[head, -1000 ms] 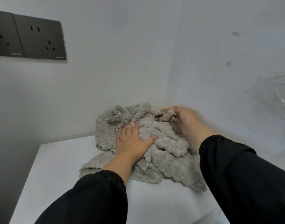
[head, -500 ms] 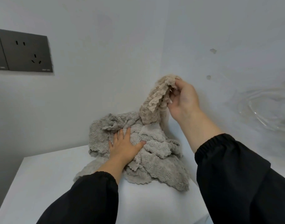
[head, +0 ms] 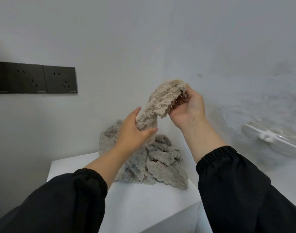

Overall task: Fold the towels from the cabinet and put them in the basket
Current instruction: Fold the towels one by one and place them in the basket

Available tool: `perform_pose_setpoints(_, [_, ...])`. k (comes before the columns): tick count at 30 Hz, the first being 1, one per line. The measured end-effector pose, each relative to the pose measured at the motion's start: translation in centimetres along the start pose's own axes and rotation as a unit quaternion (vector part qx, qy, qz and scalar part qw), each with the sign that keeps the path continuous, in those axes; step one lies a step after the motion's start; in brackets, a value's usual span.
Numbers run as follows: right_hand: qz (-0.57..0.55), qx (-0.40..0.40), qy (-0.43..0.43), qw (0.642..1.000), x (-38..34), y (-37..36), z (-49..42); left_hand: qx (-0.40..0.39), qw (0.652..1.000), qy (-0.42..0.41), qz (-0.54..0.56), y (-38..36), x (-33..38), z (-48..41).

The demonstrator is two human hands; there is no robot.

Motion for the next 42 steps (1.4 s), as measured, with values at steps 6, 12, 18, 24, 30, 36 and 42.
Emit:
perform_pose_setpoints(6, [0.032, 0.026, 0.006, 0.999, -1.0, -0.9, 4.1, 0.035, 0.991, 0.044, 0.123, 2.4, 6.5, 3.4])
perform_pose_setpoints(12, [0.099, -0.005, -0.060, 0.993, 2.0, 0.9, 8.4, 0.022, 0.952, 0.106, 0.287, 1.6, 8.2, 9.0])
perform_pose_setpoints(18, [0.144, -0.071, -0.103, 0.982, 7.3, 4.9, 13.0, -0.021, 0.934, 0.163, 0.317, 0.5, 6.5, 13.8])
perform_pose_setpoints(24, [0.242, 0.059, -0.038, 0.968, 8.3, 8.7, 15.4, 0.013, 0.902, 0.255, 0.350, 0.8, 1.9, 18.1])
perform_pose_setpoints(30, [0.307, 0.029, -0.016, 0.951, 7.0, 8.3, 16.2, 0.011, 0.961, 0.265, -0.083, 0.7, -3.5, 21.2])
perform_pose_setpoints(36, [0.447, -0.056, -0.047, 0.892, 8.1, 8.9, 17.1, -0.001, 0.933, 0.135, 0.333, 0.0, -0.8, 21.2])
perform_pose_setpoints(42, [0.489, -0.196, -0.110, 0.843, 10.8, 6.9, 17.9, -0.098, 0.878, 0.168, 0.438, -1.2, -1.3, 21.2])
Point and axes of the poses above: each hand's wrist, its own z-axis away from the middle knuckle, its own y-axis out of the back of the hand, x = y × z, the point moved 3 cm from there along -z, towards the middle knuckle, and after that the axes turned 11 degrees about -x, right-handed, at the moved point
